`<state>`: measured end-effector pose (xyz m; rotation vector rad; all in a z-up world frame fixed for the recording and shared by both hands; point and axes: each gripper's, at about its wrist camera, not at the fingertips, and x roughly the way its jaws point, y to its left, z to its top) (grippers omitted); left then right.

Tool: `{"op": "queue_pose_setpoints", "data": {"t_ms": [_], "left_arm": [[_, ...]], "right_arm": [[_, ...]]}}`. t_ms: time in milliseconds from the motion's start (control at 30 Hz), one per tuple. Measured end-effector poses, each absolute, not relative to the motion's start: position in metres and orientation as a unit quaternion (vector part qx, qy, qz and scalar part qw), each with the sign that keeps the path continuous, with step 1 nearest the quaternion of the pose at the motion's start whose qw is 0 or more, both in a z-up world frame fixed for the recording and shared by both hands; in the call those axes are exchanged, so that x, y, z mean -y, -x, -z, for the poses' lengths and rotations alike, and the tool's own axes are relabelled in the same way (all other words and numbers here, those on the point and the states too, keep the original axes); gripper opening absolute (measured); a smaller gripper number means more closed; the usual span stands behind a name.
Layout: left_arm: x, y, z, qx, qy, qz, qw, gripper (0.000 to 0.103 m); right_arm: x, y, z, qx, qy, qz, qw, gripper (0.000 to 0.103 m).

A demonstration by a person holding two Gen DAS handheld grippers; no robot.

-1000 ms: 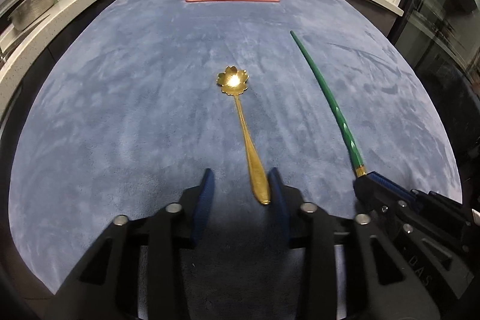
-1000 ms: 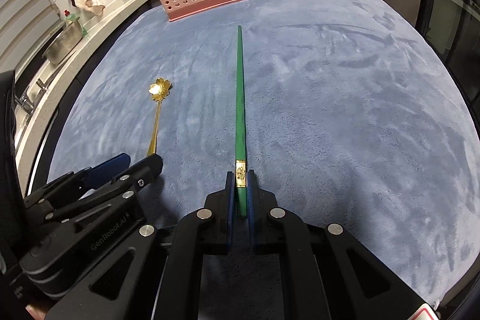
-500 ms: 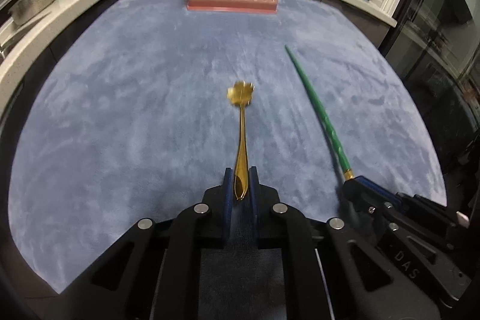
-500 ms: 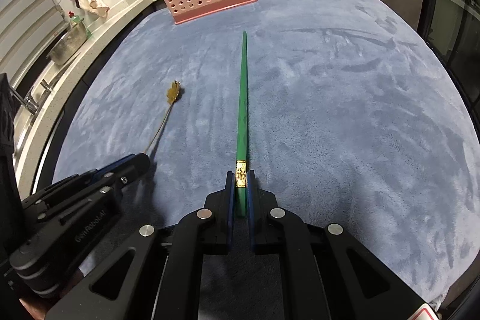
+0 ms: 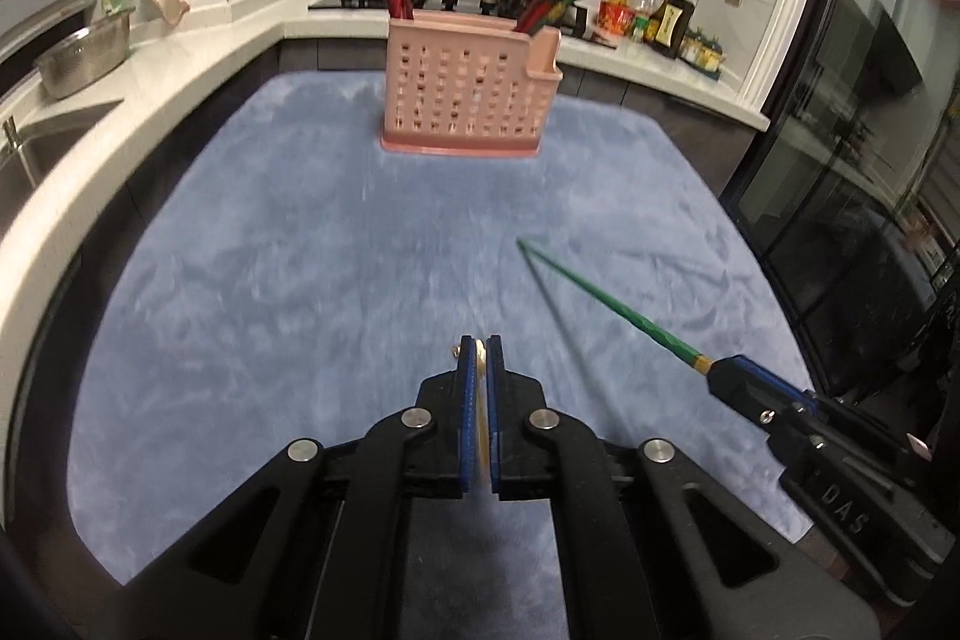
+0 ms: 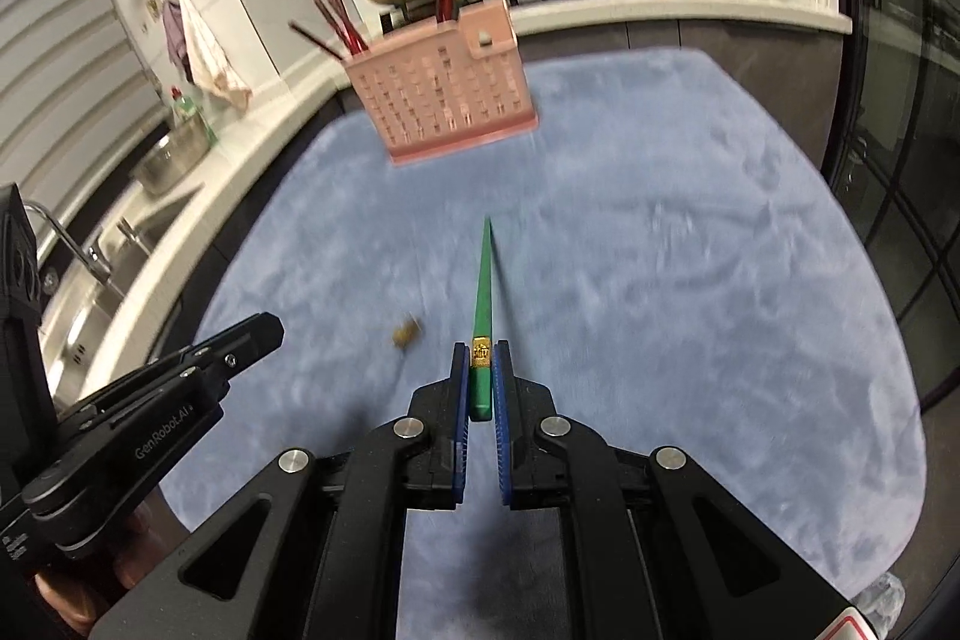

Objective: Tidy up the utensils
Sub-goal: 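Lift and carry the green chopstick and gold spoon over the pink holder with both tools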

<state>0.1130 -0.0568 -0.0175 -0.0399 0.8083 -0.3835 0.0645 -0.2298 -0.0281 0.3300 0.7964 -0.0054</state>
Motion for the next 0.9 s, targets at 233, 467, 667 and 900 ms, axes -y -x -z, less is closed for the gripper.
{"op": "queue_pose_setpoints", "data": {"t_ms": [233,467,667,900], "left_arm": [[0.06,-0.12,0.001,-0.374,0.008,0.186,0.909,0.001],[0.049,-0.118,0.041,-0.42,0.029,0.192,0.886,0.006],[0.059,-0.107,0.096,-0.466,0.006,0.19,0.864,0.033],[0.064,-0.103,0.123,-0.481,0.003,0.187,0.857,0.031]], "right_arm": [[0.238,-0.073,-0.007,-0.349,-0.165,0.001,0.923,0.007],[0.244,-0.073,-0.006,-0.346,-0.172,0.004,0.922,0.007],[0.24,-0.066,0.019,-0.376,-0.185,0.001,0.908,0.007],[0.235,-0.063,0.029,-0.389,-0.184,0.0,0.903,0.007]]}}
